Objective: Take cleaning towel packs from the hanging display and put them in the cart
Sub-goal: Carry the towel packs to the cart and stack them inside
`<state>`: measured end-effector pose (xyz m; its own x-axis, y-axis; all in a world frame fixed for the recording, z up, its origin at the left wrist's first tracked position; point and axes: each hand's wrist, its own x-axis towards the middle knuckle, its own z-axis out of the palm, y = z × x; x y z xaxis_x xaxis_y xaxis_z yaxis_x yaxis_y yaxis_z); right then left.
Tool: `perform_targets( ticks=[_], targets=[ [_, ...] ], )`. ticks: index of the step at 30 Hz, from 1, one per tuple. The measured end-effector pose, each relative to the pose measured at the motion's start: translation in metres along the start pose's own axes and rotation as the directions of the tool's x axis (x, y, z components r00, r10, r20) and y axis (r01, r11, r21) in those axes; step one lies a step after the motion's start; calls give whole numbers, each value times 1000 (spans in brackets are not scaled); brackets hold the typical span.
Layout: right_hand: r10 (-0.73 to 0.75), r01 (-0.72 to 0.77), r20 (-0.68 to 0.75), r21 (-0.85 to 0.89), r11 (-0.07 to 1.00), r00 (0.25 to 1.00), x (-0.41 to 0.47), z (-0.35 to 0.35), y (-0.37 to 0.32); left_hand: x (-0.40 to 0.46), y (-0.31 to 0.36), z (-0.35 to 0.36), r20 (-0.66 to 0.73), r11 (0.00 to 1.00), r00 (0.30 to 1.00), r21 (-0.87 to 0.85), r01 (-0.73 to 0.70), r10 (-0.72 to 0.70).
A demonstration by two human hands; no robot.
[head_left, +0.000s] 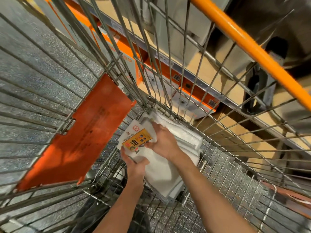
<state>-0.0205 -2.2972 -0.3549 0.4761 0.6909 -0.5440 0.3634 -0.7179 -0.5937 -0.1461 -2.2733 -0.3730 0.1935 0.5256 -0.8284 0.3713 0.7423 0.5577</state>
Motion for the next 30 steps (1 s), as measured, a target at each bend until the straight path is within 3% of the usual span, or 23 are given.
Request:
perform_targets(
  ticks=[6, 9, 14, 17, 22, 25, 30],
  targets=[
    [24, -16, -72, 108, 994, 997, -23, -11, 0, -13, 16, -4, 31, 995, 997, -69, -66, 68],
    [78, -48, -104, 267, 962, 992, -49, -24, -4, -31, 36, -1, 4, 981, 984, -82, -176, 177],
    [231, -151, -76, 557, 817, 970, -79, -48, -18, -60, 67, -3, 26, 976, 978, -66, -206, 209],
    [253, -124, -89, 687, 716, 963, -99, -65, -29, -83, 86, -9, 86, 976, 973, -64, -209, 214],
    [191, 22, -234, 684, 729, 953, -135, -115, -59, -102, 123, -26, 312, 986, 940, 39, -162, 142],
    [184, 84, -302, 695, 714, 936, -152, -138, -73, -121, 152, -24, 379, 969, 916, 149, -199, 130],
    [169, 162, -389, 685, 710, 906, -189, -180, -98, -168, 199, -7, 449, 935, 854, 100, -341, 263]
  ],
)
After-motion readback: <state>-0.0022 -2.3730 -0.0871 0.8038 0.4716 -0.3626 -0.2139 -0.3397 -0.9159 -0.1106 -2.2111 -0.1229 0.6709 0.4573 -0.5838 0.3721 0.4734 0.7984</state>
